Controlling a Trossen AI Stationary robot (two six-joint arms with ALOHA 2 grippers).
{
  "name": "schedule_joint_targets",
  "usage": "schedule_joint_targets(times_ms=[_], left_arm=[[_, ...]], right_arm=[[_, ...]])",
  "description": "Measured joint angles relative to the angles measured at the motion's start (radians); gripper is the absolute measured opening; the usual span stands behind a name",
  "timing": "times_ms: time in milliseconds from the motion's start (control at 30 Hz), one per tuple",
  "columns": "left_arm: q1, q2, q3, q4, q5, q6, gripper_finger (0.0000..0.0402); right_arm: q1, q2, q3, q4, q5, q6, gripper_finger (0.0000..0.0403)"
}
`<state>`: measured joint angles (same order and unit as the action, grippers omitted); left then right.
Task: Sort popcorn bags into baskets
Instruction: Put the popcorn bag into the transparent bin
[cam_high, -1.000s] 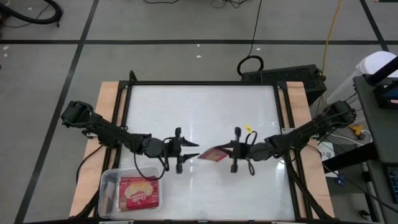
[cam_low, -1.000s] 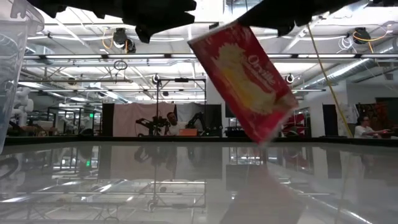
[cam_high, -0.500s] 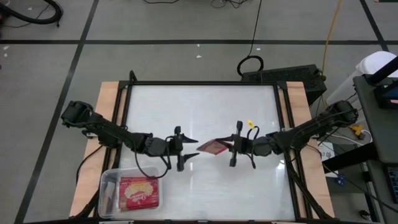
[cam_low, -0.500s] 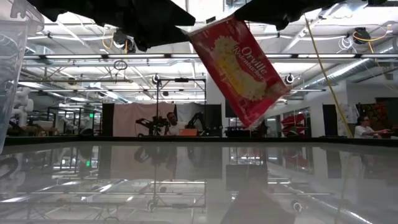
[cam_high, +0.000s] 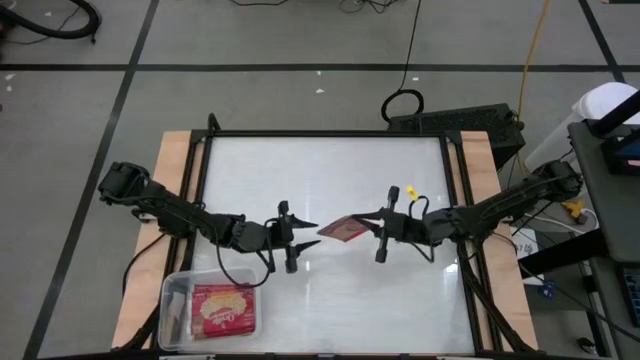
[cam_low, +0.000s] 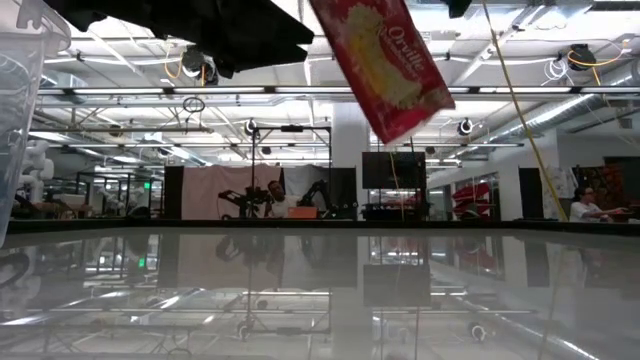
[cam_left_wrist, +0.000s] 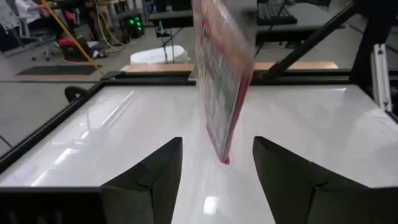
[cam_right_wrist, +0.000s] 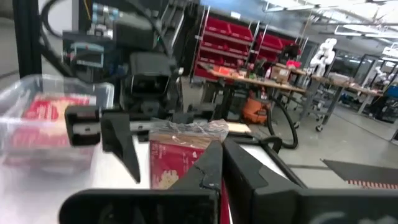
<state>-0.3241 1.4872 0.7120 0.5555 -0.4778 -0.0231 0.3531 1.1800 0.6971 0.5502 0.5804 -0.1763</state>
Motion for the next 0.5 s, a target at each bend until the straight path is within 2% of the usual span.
schedule_joint_targets(times_ms=[200, 333, 500], left_arm=[[-0.003, 0.038, 0.0, 0.108, 0.034, 0.016, 0.0224], [-0.012, 0.125, 0.0, 0.297, 0.074, 0.066, 0.0238], [-0.002, 0.221, 0.003, 0.492, 0.046, 0.109, 0.0252]], right_arm=[[0.0, -0.053, 0.0, 0.001, 0.0, -0.019, 0.0], [-0.005, -0.062, 0.0, 0.024, 0.027, -0.029, 0.0], [-0.005, -0.059, 0.0, 0.073, 0.027, -0.036, 0.0]])
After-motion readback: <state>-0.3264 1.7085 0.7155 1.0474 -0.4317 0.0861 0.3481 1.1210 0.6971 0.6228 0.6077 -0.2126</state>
